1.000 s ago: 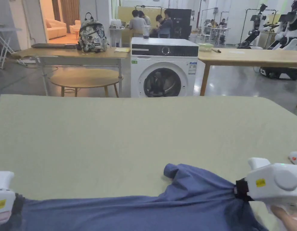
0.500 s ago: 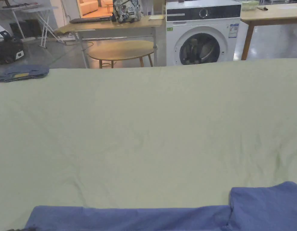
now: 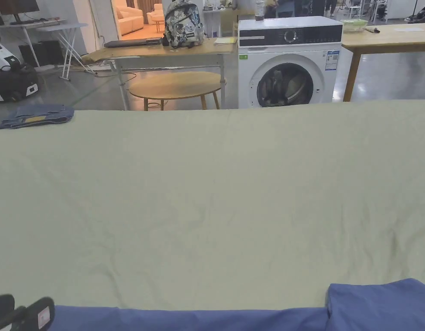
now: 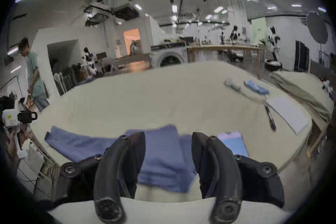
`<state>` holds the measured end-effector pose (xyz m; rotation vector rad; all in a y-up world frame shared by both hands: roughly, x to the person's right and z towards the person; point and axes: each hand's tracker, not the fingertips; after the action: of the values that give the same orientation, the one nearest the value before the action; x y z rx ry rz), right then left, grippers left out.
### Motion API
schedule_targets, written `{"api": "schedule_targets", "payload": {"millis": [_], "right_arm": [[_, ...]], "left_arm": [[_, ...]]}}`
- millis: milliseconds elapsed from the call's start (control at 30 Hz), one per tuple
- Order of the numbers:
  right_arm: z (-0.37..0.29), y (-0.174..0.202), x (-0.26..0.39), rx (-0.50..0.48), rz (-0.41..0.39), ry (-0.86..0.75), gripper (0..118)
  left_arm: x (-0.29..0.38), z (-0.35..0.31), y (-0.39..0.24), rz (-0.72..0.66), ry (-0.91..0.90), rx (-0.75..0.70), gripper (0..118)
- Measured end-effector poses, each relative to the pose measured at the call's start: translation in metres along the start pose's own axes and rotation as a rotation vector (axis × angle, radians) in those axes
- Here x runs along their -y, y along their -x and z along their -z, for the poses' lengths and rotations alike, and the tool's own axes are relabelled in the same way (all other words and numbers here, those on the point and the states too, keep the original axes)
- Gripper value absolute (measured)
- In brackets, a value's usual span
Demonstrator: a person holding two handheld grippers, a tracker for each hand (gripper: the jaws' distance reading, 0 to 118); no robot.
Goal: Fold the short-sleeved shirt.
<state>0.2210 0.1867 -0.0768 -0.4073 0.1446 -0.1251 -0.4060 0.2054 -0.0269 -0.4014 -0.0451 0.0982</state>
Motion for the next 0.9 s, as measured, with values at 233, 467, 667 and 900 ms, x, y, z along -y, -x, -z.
{"api": "schedule_targets", "payload": {"millis": [233, 467, 667, 900], "right_arm": [[0.028, 0.062, -0.010, -0.120, -0.078, -0.036, 0], [0.033, 0.065, -0.003, -0.183, -0.085, -0.005, 0], [0.034, 0.048, 0.005, -0.176, -0.047, 0.045, 0], [0.037, 0.020, 0.020, -0.163, 0.070, 0.097, 0]], "left_arm": [[-0.004, 0.000, -0.055, 0.074, -0.054, 0.033, 0], [0.000, 0.009, 0.005, -0.182, 0.038, 0.050, 25], [0.044, 0.042, 0.091, -0.564, 0.168, 0.200, 60], [0.107, 0.085, 0.127, -0.815, 0.275, 0.288, 58]]}}
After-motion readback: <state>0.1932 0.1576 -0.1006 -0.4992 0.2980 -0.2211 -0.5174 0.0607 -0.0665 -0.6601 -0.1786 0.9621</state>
